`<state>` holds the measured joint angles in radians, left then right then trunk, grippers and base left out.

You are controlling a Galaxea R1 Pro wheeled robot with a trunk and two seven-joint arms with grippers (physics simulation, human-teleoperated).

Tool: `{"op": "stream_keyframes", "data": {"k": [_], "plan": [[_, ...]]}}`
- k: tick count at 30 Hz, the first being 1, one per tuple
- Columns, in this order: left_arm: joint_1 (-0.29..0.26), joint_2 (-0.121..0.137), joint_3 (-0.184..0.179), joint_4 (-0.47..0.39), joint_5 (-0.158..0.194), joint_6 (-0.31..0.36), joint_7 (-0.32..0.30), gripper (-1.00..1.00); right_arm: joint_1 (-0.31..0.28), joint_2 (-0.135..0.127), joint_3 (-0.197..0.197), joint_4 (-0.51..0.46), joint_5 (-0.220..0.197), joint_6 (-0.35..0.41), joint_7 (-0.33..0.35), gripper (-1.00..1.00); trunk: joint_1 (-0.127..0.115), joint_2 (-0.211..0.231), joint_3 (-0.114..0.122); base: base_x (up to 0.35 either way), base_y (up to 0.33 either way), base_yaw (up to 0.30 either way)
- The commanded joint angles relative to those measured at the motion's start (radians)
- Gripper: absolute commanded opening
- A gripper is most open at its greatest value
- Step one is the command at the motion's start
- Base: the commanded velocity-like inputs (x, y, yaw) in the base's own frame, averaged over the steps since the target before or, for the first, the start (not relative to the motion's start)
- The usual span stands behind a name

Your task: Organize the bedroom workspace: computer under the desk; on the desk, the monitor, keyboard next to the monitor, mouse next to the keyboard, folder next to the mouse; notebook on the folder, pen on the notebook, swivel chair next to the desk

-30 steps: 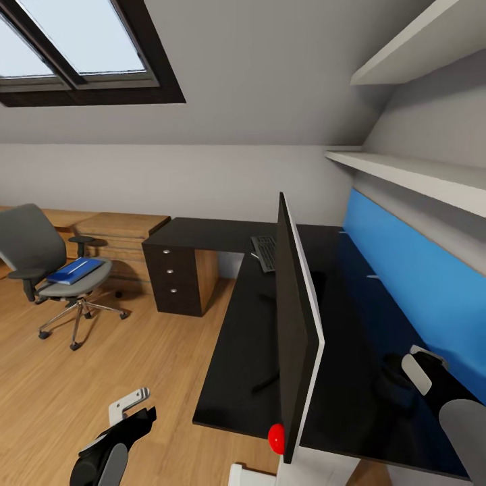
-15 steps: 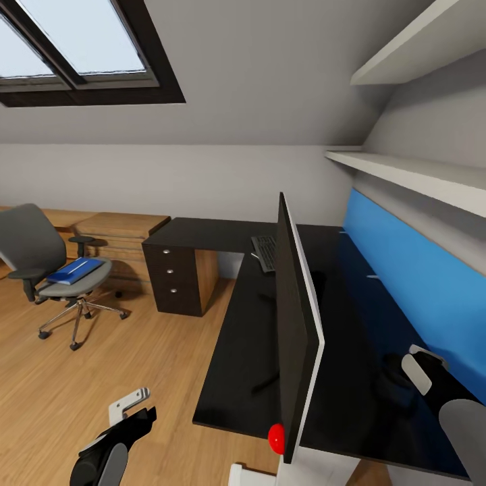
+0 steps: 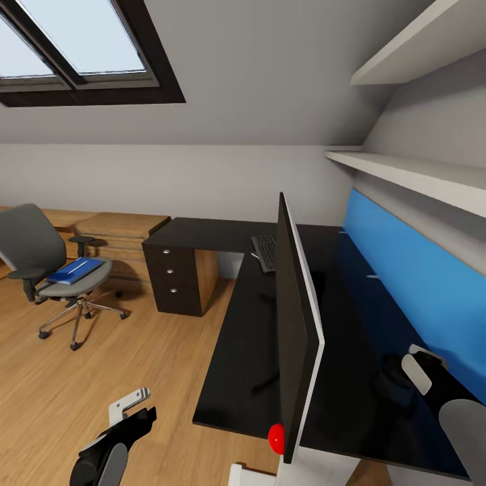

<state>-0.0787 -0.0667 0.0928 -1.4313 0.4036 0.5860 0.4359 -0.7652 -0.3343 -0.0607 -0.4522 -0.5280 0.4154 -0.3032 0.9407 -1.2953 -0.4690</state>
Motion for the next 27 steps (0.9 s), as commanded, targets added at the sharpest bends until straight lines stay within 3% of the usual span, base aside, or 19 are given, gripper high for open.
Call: {"op": "stream_keyframes", "data": {"k": [1, 9, 14, 27], "plan": [[-0.001, -0.001, 0.001, -0.001, 0.011, 0.003, 0.007, 1.00, 0.000, 0.000, 0.000, -0.002, -0.010, 0.003, -0.007, 1.00, 0.000, -0.001, -0.001, 0.000, 0.000, 0.000], [-0.001, -0.001, 0.001, -0.001, 0.011, 0.002, 0.009, 1.00, 0.000, 0.000, 0.000, -0.002, -0.010, 0.004, -0.008, 1.00, 0.000, -0.001, -0.001, 0.000, 0.000, 0.000], [0.000, -0.001, 0.001, -0.001, 0.011, 0.002, 0.009, 1.00, 0.000, 0.000, 0.000, -0.002, -0.010, 0.004, -0.008, 1.00, 0.019, -0.036, -0.017, 0.000, 0.000, 0.000], [-0.001, -0.001, 0.001, -0.001, 0.011, 0.002, 0.009, 1.00, 0.000, 0.000, 0.001, -0.003, -0.010, 0.004, -0.008, 1.00, 0.027, -0.050, -0.023, 0.000, 0.000, 0.000]]}}
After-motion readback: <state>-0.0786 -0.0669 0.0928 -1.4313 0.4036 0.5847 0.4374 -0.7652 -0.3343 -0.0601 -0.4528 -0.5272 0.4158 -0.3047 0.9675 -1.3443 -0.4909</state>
